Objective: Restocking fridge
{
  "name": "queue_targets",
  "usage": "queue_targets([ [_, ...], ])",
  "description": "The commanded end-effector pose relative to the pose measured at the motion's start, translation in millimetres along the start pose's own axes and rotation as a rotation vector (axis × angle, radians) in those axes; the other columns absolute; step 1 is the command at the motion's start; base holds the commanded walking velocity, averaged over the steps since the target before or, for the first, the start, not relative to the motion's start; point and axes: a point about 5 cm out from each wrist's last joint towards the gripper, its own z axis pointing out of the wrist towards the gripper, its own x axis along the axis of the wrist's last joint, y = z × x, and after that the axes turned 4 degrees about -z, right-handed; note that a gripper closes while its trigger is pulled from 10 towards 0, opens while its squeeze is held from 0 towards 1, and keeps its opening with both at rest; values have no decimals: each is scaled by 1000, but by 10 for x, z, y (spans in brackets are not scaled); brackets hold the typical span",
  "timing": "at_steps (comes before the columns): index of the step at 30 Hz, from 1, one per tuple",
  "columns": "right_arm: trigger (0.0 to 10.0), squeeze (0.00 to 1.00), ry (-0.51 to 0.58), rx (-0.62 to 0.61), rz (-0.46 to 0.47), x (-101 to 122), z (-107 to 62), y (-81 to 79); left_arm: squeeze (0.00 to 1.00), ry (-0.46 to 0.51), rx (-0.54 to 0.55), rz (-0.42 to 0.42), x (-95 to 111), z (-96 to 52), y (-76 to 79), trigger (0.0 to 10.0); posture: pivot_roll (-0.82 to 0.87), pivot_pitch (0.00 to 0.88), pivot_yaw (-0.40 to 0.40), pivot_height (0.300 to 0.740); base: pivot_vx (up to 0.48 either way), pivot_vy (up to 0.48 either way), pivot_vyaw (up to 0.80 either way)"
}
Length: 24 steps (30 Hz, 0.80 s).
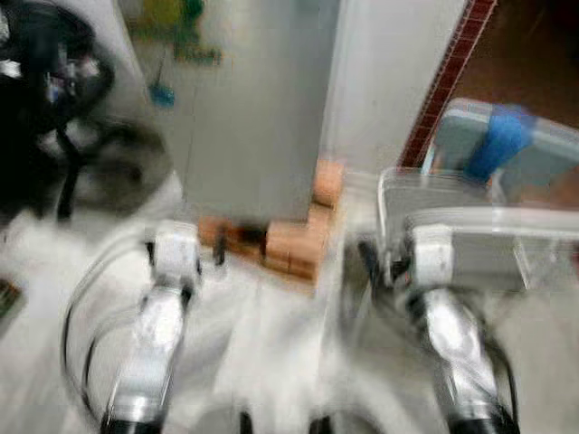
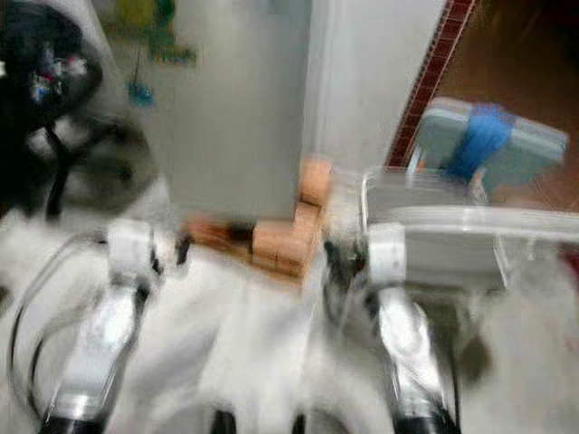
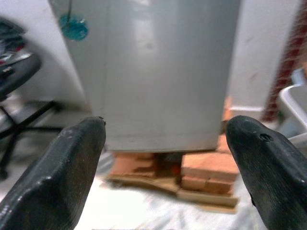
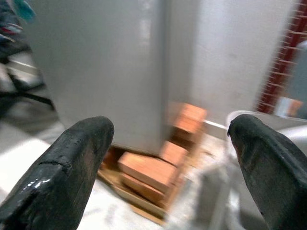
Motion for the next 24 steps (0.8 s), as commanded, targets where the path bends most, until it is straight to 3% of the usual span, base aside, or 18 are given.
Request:
queue_targets([
  [1, 10000, 0, 39, -20, -2, 67, 18, -29, 0, 3, 24, 45, -10, -10, -86, 10000, 6, 105, -8, 740, 0, 480, 0],
  [6, 10000, 0, 115, -197, -12, 217, -34, 107, 0, 97, 68, 50, 74, 48, -107, 10000, -3, 75, 4, 740, 0, 480, 0],
  [10, 10000, 0, 147, -207, -16, 300, -150, 109, 0, 114, 84, 12, 117, 91, -128, 10000, -19, 44, 14, 740, 0, 480, 0],
  [14, 10000, 0, 129, -236, -21, 219, -216, 159, 0, 82, 75, -13, 36, 125, -106, 10000, -41, 0, 33, 740, 0, 480, 0],
  [19, 10000, 0, 138, -241, -40, 245, -123, 202, 0, 60, 42, -46, -15, 209, 4, 10000, -56, 0, 57, 740, 0, 480, 0],
  [24, 10000, 0, 155, -110, -115, 323, 32, 119, 0, 41, 22, -40, -56, 246, 10, 10000, -57, 0, 76, 740, 0, 480, 0],
])
